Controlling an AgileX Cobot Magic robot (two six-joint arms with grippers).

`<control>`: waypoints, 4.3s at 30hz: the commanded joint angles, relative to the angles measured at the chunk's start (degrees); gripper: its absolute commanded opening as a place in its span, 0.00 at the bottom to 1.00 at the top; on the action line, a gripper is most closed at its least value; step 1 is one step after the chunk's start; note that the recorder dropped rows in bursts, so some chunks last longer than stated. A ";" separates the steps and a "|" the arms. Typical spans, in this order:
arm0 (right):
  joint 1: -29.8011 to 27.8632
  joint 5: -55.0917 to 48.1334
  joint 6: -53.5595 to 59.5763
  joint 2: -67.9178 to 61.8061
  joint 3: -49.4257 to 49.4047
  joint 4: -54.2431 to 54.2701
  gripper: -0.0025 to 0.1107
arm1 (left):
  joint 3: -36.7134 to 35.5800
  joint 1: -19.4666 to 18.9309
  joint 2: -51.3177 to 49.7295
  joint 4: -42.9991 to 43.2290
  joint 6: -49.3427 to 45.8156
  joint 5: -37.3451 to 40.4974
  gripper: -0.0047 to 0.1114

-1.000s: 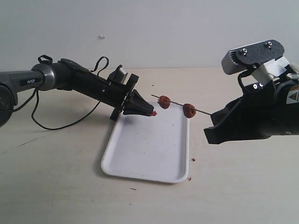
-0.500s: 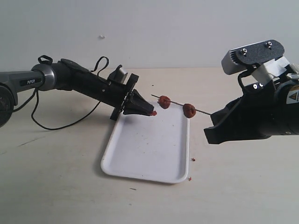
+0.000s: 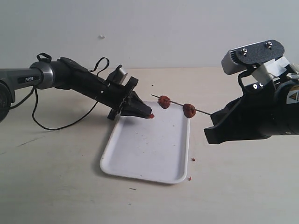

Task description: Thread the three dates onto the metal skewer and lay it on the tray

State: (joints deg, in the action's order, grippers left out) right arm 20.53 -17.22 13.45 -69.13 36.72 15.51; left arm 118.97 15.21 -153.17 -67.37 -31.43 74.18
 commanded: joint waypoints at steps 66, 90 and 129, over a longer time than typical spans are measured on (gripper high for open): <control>-0.19 -1.25 1.98 3.65 0.24 17.18 0.02 | -1.57 -0.36 11.55 -2.25 31.43 -4.22 0.04; -0.19 1.51 1.31 2.23 0.24 17.18 0.02 | -1.57 -0.34 11.55 -4.46 30.17 -4.22 0.14; -0.19 2.31 0.92 2.72 0.24 17.19 0.02 | -1.57 -0.34 11.55 -7.09 26.36 -4.22 0.14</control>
State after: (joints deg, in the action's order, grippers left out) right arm 20.53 -15.48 14.35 -67.25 36.72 32.63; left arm 117.48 14.63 -142.21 -72.96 -4.07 69.95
